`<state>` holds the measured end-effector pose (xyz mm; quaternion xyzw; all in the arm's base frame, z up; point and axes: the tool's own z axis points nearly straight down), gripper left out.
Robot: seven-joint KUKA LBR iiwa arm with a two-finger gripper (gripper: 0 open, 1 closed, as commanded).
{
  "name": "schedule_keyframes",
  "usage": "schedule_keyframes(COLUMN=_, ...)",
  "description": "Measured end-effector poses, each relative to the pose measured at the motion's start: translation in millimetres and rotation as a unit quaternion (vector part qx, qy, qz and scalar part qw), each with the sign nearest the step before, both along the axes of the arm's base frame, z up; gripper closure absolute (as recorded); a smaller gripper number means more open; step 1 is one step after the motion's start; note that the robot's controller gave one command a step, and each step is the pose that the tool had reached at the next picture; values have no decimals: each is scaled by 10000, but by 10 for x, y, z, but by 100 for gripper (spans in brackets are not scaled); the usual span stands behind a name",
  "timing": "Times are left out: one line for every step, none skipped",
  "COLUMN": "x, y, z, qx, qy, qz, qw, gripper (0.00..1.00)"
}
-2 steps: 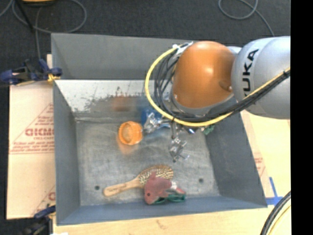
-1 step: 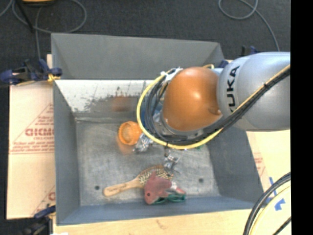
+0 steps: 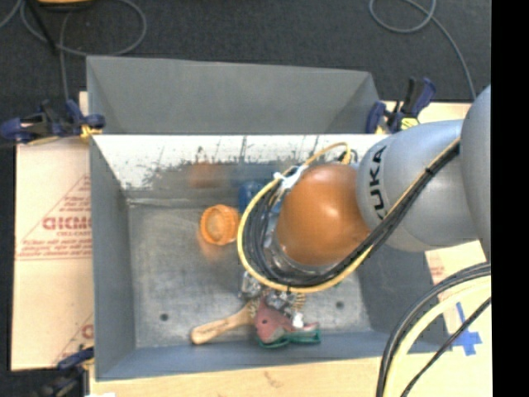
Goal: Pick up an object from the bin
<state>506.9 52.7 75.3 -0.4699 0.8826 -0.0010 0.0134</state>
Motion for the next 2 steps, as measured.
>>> schedule_keyframes(x=0, y=0, z=0, qx=1, qy=1, qz=-4, qw=10000, gripper=100)
schedule_keyframes(x=104, y=-75, z=1338, qx=-39, qy=107, qz=-293, qw=9995, gripper=100)
